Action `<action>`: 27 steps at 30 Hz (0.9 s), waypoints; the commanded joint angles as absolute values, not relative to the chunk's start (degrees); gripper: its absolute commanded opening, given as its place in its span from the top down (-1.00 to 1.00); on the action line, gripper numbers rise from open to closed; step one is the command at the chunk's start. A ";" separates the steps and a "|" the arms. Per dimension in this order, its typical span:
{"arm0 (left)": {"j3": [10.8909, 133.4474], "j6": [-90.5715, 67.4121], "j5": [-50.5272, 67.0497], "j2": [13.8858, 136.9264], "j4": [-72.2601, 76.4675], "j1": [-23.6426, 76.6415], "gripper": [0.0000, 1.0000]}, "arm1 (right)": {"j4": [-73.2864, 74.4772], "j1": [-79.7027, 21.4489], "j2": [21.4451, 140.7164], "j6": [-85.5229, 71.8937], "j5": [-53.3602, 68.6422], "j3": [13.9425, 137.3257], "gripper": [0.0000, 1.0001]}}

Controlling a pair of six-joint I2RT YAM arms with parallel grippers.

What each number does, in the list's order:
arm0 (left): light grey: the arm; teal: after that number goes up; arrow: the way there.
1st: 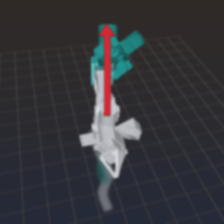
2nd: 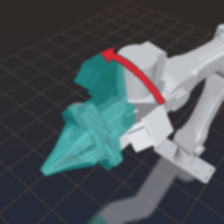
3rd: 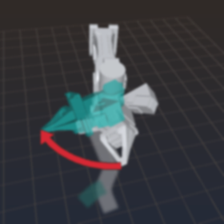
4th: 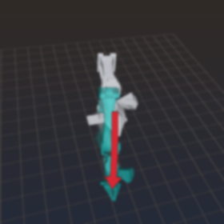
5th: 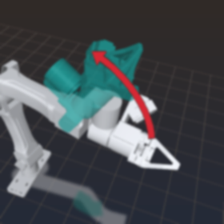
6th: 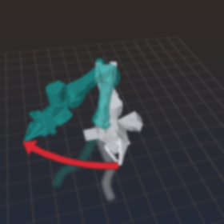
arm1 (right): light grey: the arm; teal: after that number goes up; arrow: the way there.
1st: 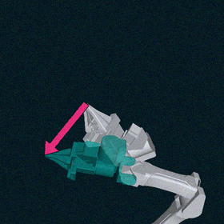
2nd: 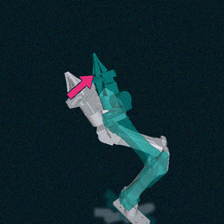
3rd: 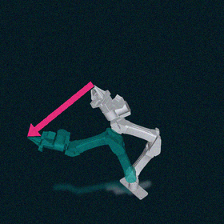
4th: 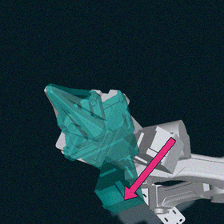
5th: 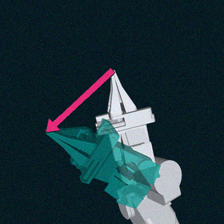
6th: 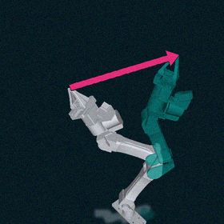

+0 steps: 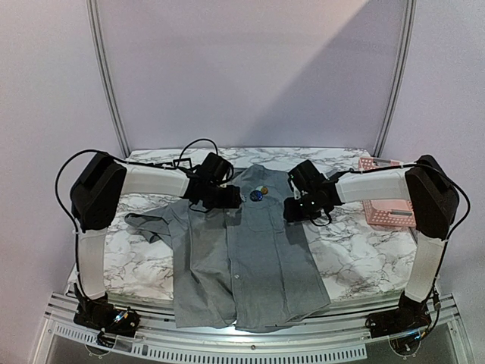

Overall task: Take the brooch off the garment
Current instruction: Remove the crumpled clothing from the center of the board.

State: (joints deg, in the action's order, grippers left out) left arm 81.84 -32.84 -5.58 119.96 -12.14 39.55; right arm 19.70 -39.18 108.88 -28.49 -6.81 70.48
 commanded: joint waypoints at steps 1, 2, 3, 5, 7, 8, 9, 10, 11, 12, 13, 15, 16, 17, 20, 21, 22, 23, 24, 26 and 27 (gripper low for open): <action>82.67 -32.98 -7.86 121.64 -13.89 40.34 -0.36 | 19.15 -38.71 110.07 -29.38 -8.06 69.33 0.08; 82.70 -33.04 -7.97 121.76 -13.86 40.34 -0.33 | 18.85 -38.67 110.16 -29.39 -8.16 69.15 0.10; 82.75 -33.12 -8.12 121.96 -13.92 40.34 -0.30 | 18.67 -38.53 110.34 -29.36 -8.17 69.06 0.12; 82.79 -33.18 -8.55 122.16 -14.05 40.34 -0.25 | 18.50 -38.33 110.80 -29.42 -8.22 69.00 0.20; 82.79 -33.53 -9.22 122.29 -14.40 40.34 -0.18 | 18.37 -38.16 111.13 -29.66 -8.70 68.91 0.27; 82.67 -33.63 -9.38 122.22 -14.52 40.34 -0.12 | 18.26 -38.17 111.33 -29.69 -8.82 68.88 0.30; 82.62 -33.76 -9.47 122.22 -14.43 40.34 -0.08 | 18.05 -38.15 111.35 -29.75 -8.91 68.66 0.31; 82.54 -33.81 -9.49 122.22 -14.40 40.34 -0.05 | 17.74 -38.19 111.36 -29.79 -8.90 68.22 0.33; 82.57 -33.70 -9.45 122.24 -14.30 40.34 0.00 | 17.35 -38.20 111.20 -29.86 -8.91 67.96 0.36; 82.61 -33.63 -9.43 122.25 -14.30 40.34 0.08 | 17.03 -38.18 111.10 -29.84 -8.96 67.68 0.41; 82.66 -33.54 -9.41 122.41 -14.27 40.34 0.16 | 16.87 -38.18 111.02 -29.85 -8.92 67.46 0.45; 82.70 -33.41 -9.25 122.51 -14.03 40.34 0.32 | 16.87 -38.15 111.01 -29.88 -8.96 67.14 0.56; 82.70 -33.36 -9.15 122.58 -13.99 40.34 0.38 | 16.86 -38.14 111.01 -29.88 -8.93 66.93 0.64; 82.71 -33.32 -9.07 122.73 -13.91 40.30 0.46 | 16.70 -38.21 110.94 -29.82 -8.72 66.65 0.70; 82.54 -33.56 -9.06 123.00 -14.11 40.27 0.70 | 16.37 -38.21 110.67 -29.46 -8.47 65.83 0.82; 82.29 -33.62 -9.01 123.01 -14.02 40.26 0.75 | 16.47 -38.16 110.59 -29.51 -8.47 65.67 0.86; 82.07 -33.66 -8.83 123.05 -13.89 40.32 0.81 | 16.58 -38.19 110.45 -29.66 -8.43 65.37 0.88; 81.82 -33.66 -8.59 122.99 -13.71 40.34 0.88 | 16.67 -38.15 110.27 -29.82 -8.35 65.06 0.90; 81.56 -33.77 -8.32 122.97 -13.60 40.34 0.95 | 16.76 -38.17 110.10 -29.91 -8.12 64.62 0.93; 80.87 -33.91 -7.96 122.81 -13.47 40.34 1.00 | 16.86 -38.15 109.46 -30.30 -7.52 63.82 0.99; 80.40 -34.09 -7.88 122.56 -13.46 40.34 1.00 | 16.94 -38.17 109.08 -30.43 -7.06 63.38 1.00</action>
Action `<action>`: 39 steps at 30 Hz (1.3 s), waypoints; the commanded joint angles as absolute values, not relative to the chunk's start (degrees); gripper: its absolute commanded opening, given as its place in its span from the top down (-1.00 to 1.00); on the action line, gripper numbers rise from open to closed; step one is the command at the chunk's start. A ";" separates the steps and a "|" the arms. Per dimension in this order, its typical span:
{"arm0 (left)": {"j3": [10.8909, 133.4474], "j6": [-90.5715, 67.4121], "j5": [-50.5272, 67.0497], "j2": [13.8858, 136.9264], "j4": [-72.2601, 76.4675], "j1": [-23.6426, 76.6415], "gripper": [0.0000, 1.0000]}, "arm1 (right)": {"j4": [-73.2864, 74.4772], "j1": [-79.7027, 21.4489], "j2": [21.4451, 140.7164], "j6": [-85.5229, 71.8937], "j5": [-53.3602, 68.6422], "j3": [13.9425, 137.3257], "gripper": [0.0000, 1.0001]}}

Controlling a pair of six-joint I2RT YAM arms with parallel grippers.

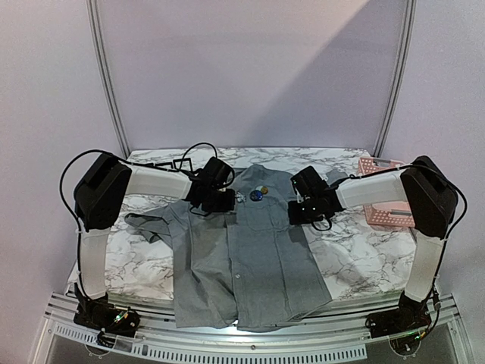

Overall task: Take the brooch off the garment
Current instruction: Remove the crumpled clothing from the center of the board, then pick up the brooch from the crumpled clothing.

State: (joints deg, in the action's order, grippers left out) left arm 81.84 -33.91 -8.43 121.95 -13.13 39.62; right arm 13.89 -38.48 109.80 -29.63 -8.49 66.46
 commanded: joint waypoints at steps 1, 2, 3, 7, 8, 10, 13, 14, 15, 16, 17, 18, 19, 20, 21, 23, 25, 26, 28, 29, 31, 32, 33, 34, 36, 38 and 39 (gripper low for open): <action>79.77 -34.26 -7.72 122.27 -13.34 40.34 1.00 | 17.04 -38.15 108.74 -30.55 -6.65 62.93 1.00; 78.94 -34.55 -7.38 121.90 -13.01 40.42 1.00 | 17.05 -38.14 108.12 -30.58 -6.03 62.33 1.00; 78.06 -34.86 -6.84 121.51 -12.58 40.43 1.00 | 17.07 -38.20 107.55 -30.78 -5.31 61.70 1.00; 74.21 -35.60 -5.06 119.82 -10.43 41.41 1.00 | 17.62 -38.38 104.94 -31.58 -4.05 58.87 1.00; 73.54 -35.67 -5.15 119.36 -10.41 41.66 1.00 | 17.86 -38.57 104.48 -31.63 -3.85 58.19 1.00; 71.72 -36.08 -4.82 118.32 -10.12 42.12 1.00 | 18.61 -39.33 102.77 -31.89 -3.74 56.87 1.00; 68.68 -37.22 -3.66 116.29 -8.81 43.21 1.00 | 19.94 -40.64 100.86 -32.62 -3.68 54.93 1.00; 67.51 -37.40 -3.78 115.53 -8.90 43.64 1.00 | 20.49 -41.02 100.19 -32.87 -3.89 54.55 1.00; 66.64 -37.62 -3.92 114.68 -9.09 44.09 1.00 | 21.22 -41.23 99.67 -33.29 -4.07 54.19 1.00; 65.77 -37.97 -4.28 113.90 -9.16 44.55 1.00 | 21.86 -41.49 98.87 -33.80 -4.42 54.03 1.00; 64.80 -38.36 -4.51 112.97 -9.05 44.90 1.00 | 22.64 -41.73 98.17 -34.16 -4.79 53.94 1.00; 63.89 -38.91 -4.50 111.65 -8.95 45.32 1.00 | 23.21 -41.87 97.58 -34.54 -5.02 53.91 1.00; 63.21 -39.20 -4.48 111.12 -8.96 45.69 1.00 | 23.73 -41.98 96.59 -34.74 -5.23 54.14 1.00; 62.71 -39.28 -4.49 110.25 -9.15 46.04 1.00 | 24.14 -42.22 96.00 -34.87 -5.41 54.55 1.00; 62.52 -39.22 -4.36 109.51 -9.44 46.27 1.00 | 24.29 -42.40 95.21 -34.71 -5.25 55.18 1.00; 62.89 -38.72 -4.41 107.94 -10.69 46.40 0.86 | 24.40 -42.94 94.03 -32.78 -4.18 57.17 0.92; 64.35 -37.56 -5.07 106.21 -13.24 46.41 0.63 | 24.81 -44.16 93.49 -30.84 -4.40 59.96 0.76; 65.32 -36.74 -5.55 105.37 -14.73 46.41 0.46 | 25.17 -44.75 93.44 -30.12 -4.78 61.54 0.66; 67.76 -35.05 -6.38 103.16 -18.22 46.20 0.07 | 25.62 -45.45 93.81 -28.45 -4.57 64.55 0.45; 68.98 -33.98 -6.68 102.28 -19.81 46.04 -0.10 | 25.56 -45.54 94.27 -27.69 -4.22 65.85 0.34; 71.39 -32.00 -6.94 100.51 -22.74 45.44 -0.37 | 24.63 -45.56 94.99 -26.49 -3.07 68.33 0.10; 72.19 -31.05 -6.60 99.75 -24.56 44.98 -0.46 | 23.84 -45.55 95.40 -25.90 -2.49 69.16 0.00; 73.06 -30.09 -6.04 99.06 -25.99 44.35 -0.52 | 22.90 -45.61 96.25 -25.53 -1.51 70.04 -0.05; 73.84 -29.13 -5.40 98.52 -27.40 43.67 -0.59 | 22.22 -45.54 96.86 -24.81 -0.80 71.05 -0.08; 76.06 -26.78 -4.75 97.74 -30.99 42.31 -0.67 | 20.63 -45.54 99.06 -24.23 1.04 72.83 -0.13; 79.37 -23.19 -5.04 97.39 -34.79 41.06 -0.71 | 19.06 -45.62 100.96 -23.38 2.92 74.62 -0.15; 81.04 -21.89 -5.25 97.37 -36.43 40.40 -0.72 | 18.28 -45.76 101.84 -23.09 3.69 75.45 -0.16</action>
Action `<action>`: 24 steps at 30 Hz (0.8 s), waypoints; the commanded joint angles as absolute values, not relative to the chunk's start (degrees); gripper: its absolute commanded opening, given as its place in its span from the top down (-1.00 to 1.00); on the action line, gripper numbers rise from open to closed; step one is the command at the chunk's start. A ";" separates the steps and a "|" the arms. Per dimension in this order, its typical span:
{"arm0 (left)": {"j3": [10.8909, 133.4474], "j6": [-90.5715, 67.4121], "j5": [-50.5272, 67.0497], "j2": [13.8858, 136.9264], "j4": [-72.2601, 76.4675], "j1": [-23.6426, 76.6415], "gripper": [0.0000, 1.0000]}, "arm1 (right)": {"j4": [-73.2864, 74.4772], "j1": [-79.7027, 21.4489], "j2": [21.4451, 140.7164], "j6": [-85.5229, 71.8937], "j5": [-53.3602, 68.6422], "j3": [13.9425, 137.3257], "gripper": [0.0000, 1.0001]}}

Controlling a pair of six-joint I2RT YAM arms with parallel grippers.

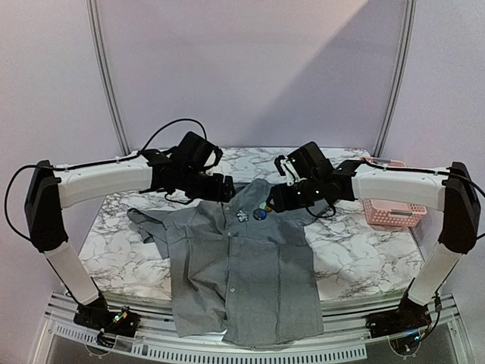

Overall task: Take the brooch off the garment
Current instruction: Pick up the brooch from the crumpled clothing.

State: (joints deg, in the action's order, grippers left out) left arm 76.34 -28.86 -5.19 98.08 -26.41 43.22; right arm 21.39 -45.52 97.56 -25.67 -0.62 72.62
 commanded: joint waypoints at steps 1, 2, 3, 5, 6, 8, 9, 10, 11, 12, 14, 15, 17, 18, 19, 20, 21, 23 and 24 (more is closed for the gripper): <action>82.78 -20.77 -5.28 97.45 -37.77 39.74 -0.72 | 17.49 -45.76 103.34 -22.85 4.26 76.16 -0.15; 84.09 -19.80 -5.20 97.41 -38.36 38.99 -0.73 | 16.67 -45.90 104.42 -22.44 4.66 76.79 -0.16; 85.05 -19.16 -5.12 97.36 -38.44 38.29 -0.73 | 16.06 -46.11 105.27 -22.06 4.96 77.53 -0.15; 86.45 -18.30 -5.18 97.34 -37.94 36.97 -0.73 | 15.95 -46.53 107.77 -20.99 4.93 79.88 -0.14; 86.82 -18.00 -5.03 97.35 -37.40 36.33 -0.73 | 16.31 -46.76 109.16 -20.63 4.86 81.09 -0.13; 87.02 -17.49 -4.82 97.33 -36.80 35.30 -0.73 | 16.92 -47.14 112.01 -19.82 4.83 83.62 -0.11; 86.60 -16.91 -4.94 97.12 -36.20 35.10 -0.74 | 17.01 -47.21 113.25 -19.68 4.91 84.55 -0.10; 85.60 -16.15 -5.73 96.69 -35.17 35.07 -0.73 | 16.98 -47.30 114.07 -19.48 5.03 85.55 -0.09; 84.10 -15.41 -6.35 95.97 -33.73 35.07 -0.73 | 17.03 -47.44 115.37 -19.50 5.17 86.19 -0.08; 82.30 -14.69 -6.59 95.12 -32.20 35.07 -0.74 | 17.14 -47.62 116.14 -19.39 5.18 87.06 -0.06; 80.21 -14.02 -7.01 94.09 -31.22 35.07 -0.73 | 17.53 -48.25 118.48 -19.21 5.38 88.82 -0.02; 79.64 -13.98 -7.01 93.74 -31.13 35.07 -0.73 | 17.64 -48.52 119.27 -19.24 5.53 89.82 0.00; 79.12 -14.30 -7.14 93.21 -31.14 35.15 -0.73 | 18.13 -49.05 121.03 -19.23 5.83 91.73 0.03; 79.06 -14.59 -6.87 92.97 -31.18 35.16 -0.74 | 18.14 -49.30 122.18 -19.21 5.92 92.59 0.04; 79.00 -14.82 -6.44 92.91 -31.10 35.16 -0.73 | 18.02 -49.49 123.02 -19.20 5.93 93.24 0.05; 78.91 -14.96 -6.07 92.86 -31.03 35.22 -0.74 | 17.93 -49.68 123.57 -19.10 5.55 93.96 0.06; 78.66 -14.95 -6.01 92.86 -31.03 35.29 -0.73 | 18.05 -49.67 124.57 -19.21 5.15 94.67 0.08; 78.36 -14.93 -7.25 93.21 -31.22 35.84 -0.73 | 19.32 -49.81 126.09 -19.62 3.90 96.58 0.11; 78.58 -14.86 -7.83 93.51 -31.59 36.18 -0.73 | 19.99 -49.79 126.77 -19.75 3.18 97.29 0.12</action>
